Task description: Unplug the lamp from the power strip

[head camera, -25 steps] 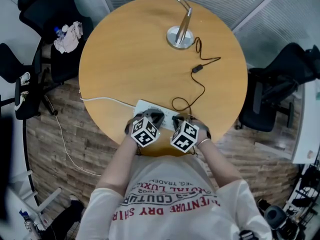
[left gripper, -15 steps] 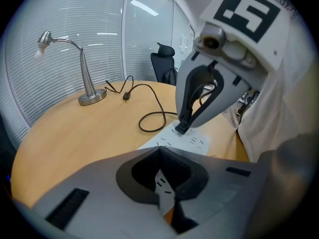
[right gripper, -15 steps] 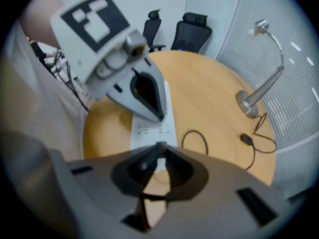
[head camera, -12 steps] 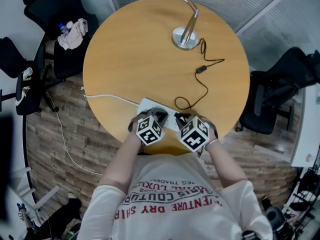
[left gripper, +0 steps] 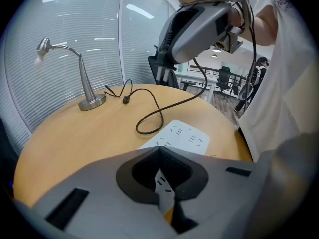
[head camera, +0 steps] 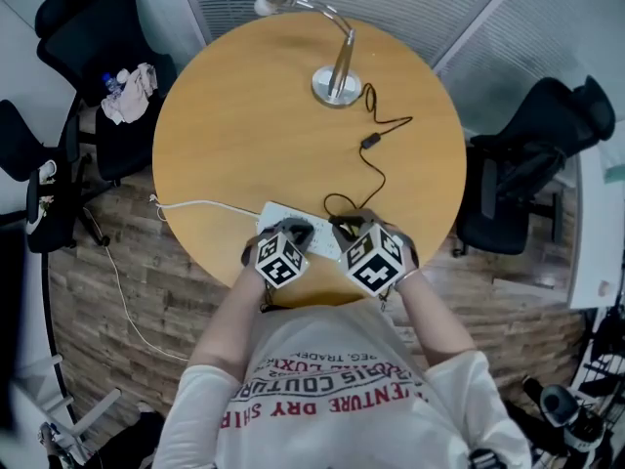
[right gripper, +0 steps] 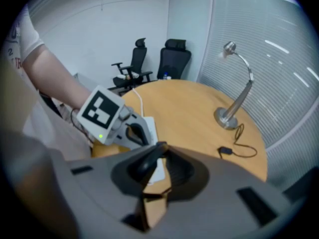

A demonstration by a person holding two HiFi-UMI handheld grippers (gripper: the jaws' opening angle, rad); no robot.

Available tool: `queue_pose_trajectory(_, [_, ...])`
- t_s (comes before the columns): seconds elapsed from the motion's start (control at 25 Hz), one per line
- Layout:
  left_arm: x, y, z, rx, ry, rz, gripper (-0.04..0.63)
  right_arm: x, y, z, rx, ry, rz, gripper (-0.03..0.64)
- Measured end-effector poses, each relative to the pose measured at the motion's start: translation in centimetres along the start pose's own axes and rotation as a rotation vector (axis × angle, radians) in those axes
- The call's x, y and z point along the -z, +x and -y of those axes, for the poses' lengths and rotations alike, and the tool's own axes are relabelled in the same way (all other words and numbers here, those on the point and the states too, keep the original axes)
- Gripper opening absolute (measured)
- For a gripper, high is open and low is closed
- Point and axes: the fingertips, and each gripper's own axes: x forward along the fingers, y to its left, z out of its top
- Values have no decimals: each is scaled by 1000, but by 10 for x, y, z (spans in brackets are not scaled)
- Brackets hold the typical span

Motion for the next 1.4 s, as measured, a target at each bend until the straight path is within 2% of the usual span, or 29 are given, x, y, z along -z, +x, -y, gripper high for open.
queue_pose_trajectory(0.16, [-7,-10,4,-10,-19,6,28,-9,-18,-1,0,96,89,71])
queue_pose_trajectory(0.36, [-44,-47,0,-38,-25,119,28,-25,-45,9,78,158,235,71])
queue_pose_trajectory(0.48, [-72,-79,-14,-107,-50,219,28,-37,-60,16,97,212,360,72])
queue_pose_trajectory(0.64, [-123,-133,-29,-207,-95,410,28,-47,-82,28,137,279,509,72])
queue_pose_trajectory(0.84, [-168,-188,-33,-276,-89,564,28,-60,-106,40,196,301,637,72])
queue_pose_trajectory(0.96, [-183,-219,-39,-323,-97,635,28,-68,-115,36,188,271,703,72])
queue_pose_trajectory(1.12, [-197,-256,-45,-360,-171,737,28,-78,-127,30,177,244,780,72])
queue_pose_trajectory(1.28, [-196,-273,-51,-374,-170,767,28,-84,-141,31,201,208,850,72])
queue_pose_trajectory(1.4, [-192,-275,-55,-385,-184,767,28,-84,-144,32,206,217,860,72])
